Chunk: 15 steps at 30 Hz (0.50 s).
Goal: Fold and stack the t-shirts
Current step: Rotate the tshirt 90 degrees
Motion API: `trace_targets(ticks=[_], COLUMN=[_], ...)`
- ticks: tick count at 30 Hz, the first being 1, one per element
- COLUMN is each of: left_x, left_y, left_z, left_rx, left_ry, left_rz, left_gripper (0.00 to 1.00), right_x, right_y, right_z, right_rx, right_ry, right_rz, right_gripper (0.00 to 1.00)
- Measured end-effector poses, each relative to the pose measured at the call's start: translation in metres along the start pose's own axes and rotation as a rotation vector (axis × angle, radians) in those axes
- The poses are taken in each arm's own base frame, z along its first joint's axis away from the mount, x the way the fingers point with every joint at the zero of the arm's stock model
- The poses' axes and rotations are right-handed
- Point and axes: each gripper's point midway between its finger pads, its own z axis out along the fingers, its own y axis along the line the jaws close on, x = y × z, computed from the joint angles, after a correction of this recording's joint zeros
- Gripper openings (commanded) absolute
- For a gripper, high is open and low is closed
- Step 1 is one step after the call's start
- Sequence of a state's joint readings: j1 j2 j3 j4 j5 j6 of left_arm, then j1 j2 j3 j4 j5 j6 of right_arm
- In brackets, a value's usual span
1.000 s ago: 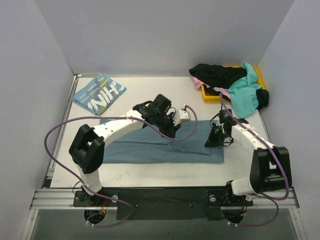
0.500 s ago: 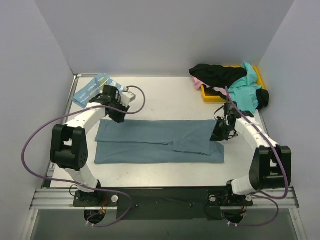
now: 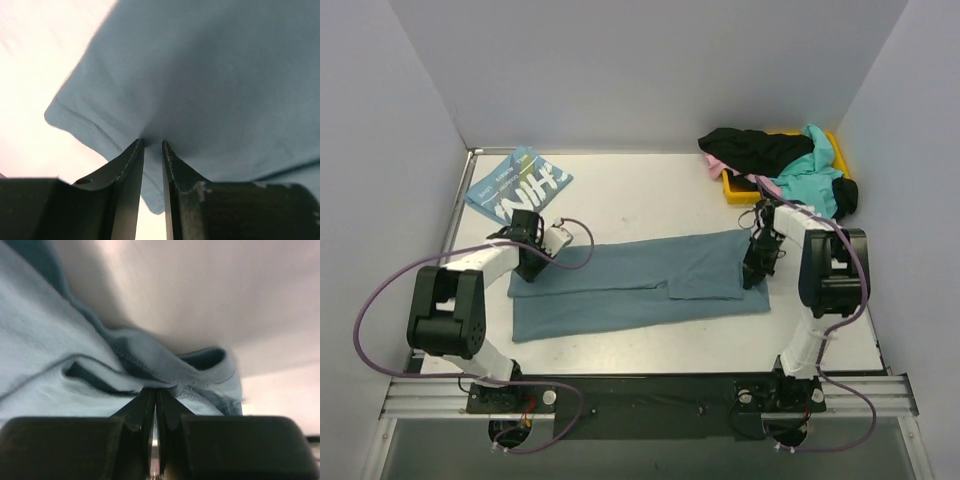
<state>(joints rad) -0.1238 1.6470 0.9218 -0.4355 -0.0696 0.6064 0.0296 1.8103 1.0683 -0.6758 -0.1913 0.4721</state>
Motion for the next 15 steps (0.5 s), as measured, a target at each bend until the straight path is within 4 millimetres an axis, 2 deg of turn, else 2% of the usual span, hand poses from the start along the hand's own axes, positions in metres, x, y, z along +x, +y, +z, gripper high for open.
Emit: trace_targets(ticks=[3,6,8,11,13,15], left_x=[0.030,0.061,0.075,0.071,0.055,0.034], left_y=[-0.021,-0.052,-0.075,-0.092,-0.086,-0.074], left_z=[-0.015,-0.037,-0.062,-0.099,-0.117,-0.126], left_rx=[0.050,0.158,0.252,0.328,0.321,0.285], left_ry=[0.028,0.063,0.067,0.000,-0.058,-0.116], left_rz=[0.073,0.176,0.260,0.335,0.329,0.298], left_gripper=[0.32,0.34,0.34,0.35,0.34,0.33], right_x=[-0.048,-0.101,-0.134,-0.161,-0.159,-0.154], right_y=[0.022,0.058,0.087,0.119,0.123,0.120], right_z=[-0.007,-0.018,-0.029,-0.050,-0.064,-0.077], right_rx=[0.023,-0.008,-0.038,-0.068,-0.063,-0.051], right_ry=[-0.058,-0.154,-0.222,-0.314,-0.341,-0.359], right_rz=[-0.045,-0.102,-0.152,-0.222,-0.253,-0.265], right_gripper=[0.00,0.00,0.00,0.00,0.00,0.00])
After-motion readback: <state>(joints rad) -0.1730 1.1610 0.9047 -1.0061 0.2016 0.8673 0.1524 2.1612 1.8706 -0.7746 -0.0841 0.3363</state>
